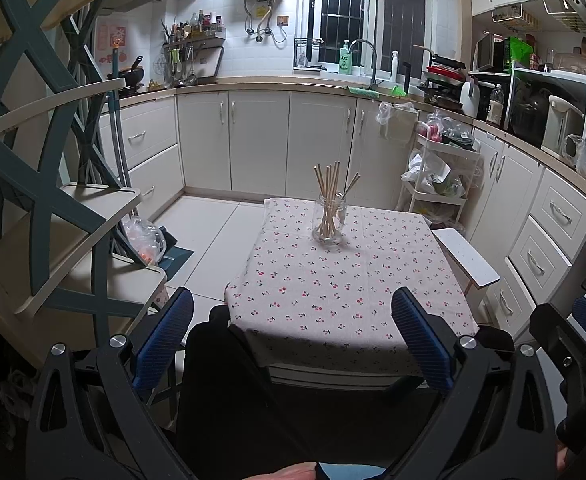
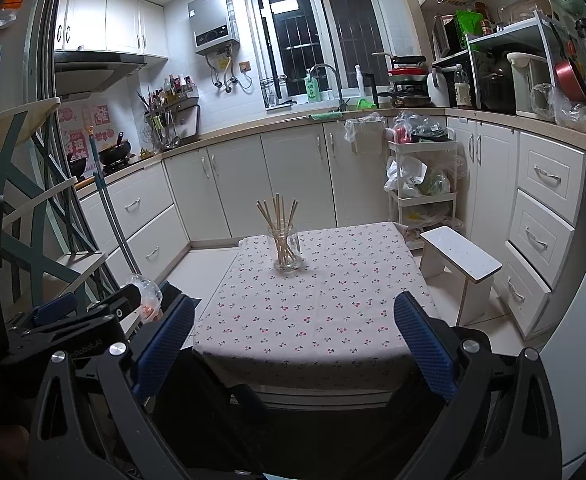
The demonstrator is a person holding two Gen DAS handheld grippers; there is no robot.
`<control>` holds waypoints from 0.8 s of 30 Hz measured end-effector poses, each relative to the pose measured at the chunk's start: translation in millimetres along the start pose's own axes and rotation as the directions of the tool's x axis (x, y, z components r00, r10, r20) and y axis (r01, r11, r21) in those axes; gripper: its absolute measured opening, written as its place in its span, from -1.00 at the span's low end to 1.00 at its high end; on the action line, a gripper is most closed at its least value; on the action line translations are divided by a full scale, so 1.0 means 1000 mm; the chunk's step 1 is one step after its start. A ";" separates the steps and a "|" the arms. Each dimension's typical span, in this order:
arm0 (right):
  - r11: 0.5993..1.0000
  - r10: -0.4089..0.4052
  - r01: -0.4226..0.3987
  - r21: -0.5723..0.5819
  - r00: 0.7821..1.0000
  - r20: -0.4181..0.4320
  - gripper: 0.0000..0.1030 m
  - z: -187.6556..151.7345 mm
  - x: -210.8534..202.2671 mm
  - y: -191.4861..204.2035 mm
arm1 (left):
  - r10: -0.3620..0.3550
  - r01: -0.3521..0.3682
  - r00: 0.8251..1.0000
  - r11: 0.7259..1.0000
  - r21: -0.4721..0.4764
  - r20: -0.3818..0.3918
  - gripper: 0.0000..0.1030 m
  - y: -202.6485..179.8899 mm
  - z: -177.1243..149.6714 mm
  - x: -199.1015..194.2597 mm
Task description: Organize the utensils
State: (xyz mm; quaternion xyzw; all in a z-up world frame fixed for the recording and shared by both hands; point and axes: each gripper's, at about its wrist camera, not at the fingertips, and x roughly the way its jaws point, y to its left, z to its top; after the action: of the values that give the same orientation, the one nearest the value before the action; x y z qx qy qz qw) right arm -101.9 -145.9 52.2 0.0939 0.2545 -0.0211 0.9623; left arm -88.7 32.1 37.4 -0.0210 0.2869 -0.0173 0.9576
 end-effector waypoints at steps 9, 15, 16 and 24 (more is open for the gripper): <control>1.000 0.000 0.000 -0.001 1.000 0.002 0.86 0.000 0.000 0.000 | -0.001 0.001 1.000 1.000 -0.004 0.000 0.85 0.000 -0.001 -0.001; 1.000 0.000 0.000 0.001 1.000 0.003 0.86 0.000 -0.001 0.002 | -0.012 0.012 1.000 1.000 -0.001 -0.005 0.85 -0.002 -0.001 -0.001; 1.000 0.001 -0.001 0.001 1.000 0.002 0.86 0.000 -0.001 0.000 | -0.031 0.031 0.999 1.000 -0.002 -0.013 0.85 -0.002 -0.002 0.000; 1.000 0.001 -0.001 0.003 1.000 0.007 0.86 0.000 -0.001 0.009 | -0.042 0.042 0.999 0.999 0.005 0.010 0.85 0.000 -0.005 -0.001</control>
State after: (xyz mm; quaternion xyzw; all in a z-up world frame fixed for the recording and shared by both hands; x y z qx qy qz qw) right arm -102.3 -136.9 54.3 0.0954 0.2513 -0.0214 0.9629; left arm -92.2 31.8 34.1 -0.0248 0.2816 -0.0380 0.9584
